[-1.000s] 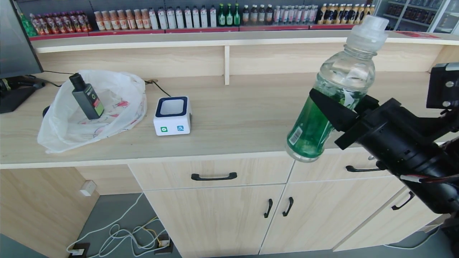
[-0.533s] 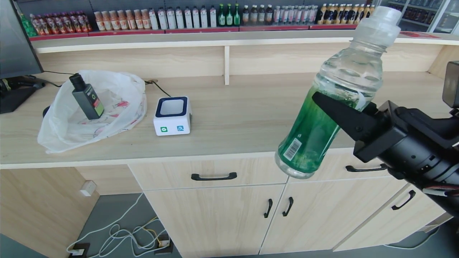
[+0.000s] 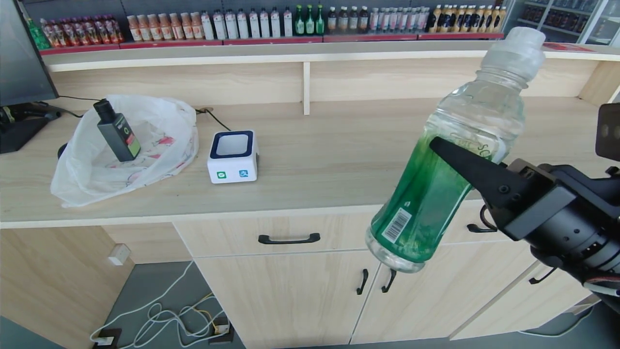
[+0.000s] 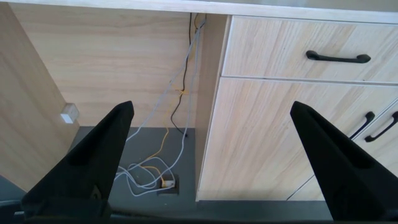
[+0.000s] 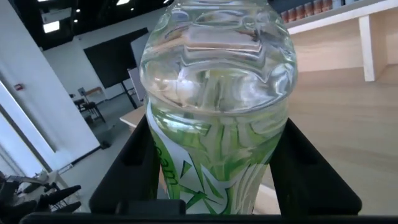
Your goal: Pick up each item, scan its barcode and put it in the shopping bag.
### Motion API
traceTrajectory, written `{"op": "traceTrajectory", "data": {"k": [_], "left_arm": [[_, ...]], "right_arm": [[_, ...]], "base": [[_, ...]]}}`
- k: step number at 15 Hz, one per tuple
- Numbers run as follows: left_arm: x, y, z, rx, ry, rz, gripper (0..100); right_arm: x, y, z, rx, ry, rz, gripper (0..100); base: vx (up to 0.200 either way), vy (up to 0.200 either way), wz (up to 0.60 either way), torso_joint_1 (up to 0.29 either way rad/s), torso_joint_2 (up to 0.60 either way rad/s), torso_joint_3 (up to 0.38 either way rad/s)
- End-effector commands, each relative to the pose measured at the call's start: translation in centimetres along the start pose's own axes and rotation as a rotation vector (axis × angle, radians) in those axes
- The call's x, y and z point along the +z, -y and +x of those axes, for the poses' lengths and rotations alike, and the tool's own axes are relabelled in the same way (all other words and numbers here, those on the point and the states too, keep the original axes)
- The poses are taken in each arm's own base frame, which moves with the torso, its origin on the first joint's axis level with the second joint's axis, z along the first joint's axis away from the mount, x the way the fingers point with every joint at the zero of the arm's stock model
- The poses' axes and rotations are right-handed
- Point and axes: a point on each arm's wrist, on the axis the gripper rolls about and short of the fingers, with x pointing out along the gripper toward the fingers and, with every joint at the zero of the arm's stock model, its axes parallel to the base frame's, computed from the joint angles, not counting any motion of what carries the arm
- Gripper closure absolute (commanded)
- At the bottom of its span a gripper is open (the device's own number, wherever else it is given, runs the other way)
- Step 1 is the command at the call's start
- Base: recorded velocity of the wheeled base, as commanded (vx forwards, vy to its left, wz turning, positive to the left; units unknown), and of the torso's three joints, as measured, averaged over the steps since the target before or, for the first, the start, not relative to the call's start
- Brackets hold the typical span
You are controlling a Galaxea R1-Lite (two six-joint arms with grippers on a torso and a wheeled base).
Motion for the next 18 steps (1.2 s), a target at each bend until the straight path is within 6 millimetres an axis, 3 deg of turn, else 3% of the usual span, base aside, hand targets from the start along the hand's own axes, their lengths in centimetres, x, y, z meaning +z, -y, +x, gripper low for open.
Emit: {"op": "traceTrajectory", "data": {"k": [1, 4, 9, 18], "left_arm": [[0.0, 0.0, 0.0, 0.0, 0.0, 0.0, 0], [0.0, 0.0, 0.0, 0.0, 0.0, 0.0, 0], [0.0, 0.0, 0.0, 0.0, 0.0, 0.0, 0], [0.0, 0.0, 0.0, 0.0, 0.0, 0.0, 0]], "right_arm": [[-0.1, -0.6, -1.0, 0.007, -0.016, 0.02, 100], [-0.6, -1.4, -0.9, 0.041, -0.035, 0.091, 100], [-0.3, -1.2, 1.2, 0.066, 0.003, 0.109, 100], [0.5, -1.5, 1.5, 0.097, 0.025, 0.143, 100]], "base": [[0.0, 0.0, 0.0, 0.0, 0.0, 0.0], [0.0, 0.0, 0.0, 0.0, 0.0, 0.0], [0.0, 0.0, 0.0, 0.0, 0.0, 0.0], [0.0, 0.0, 0.0, 0.0, 0.0, 0.0]]}}
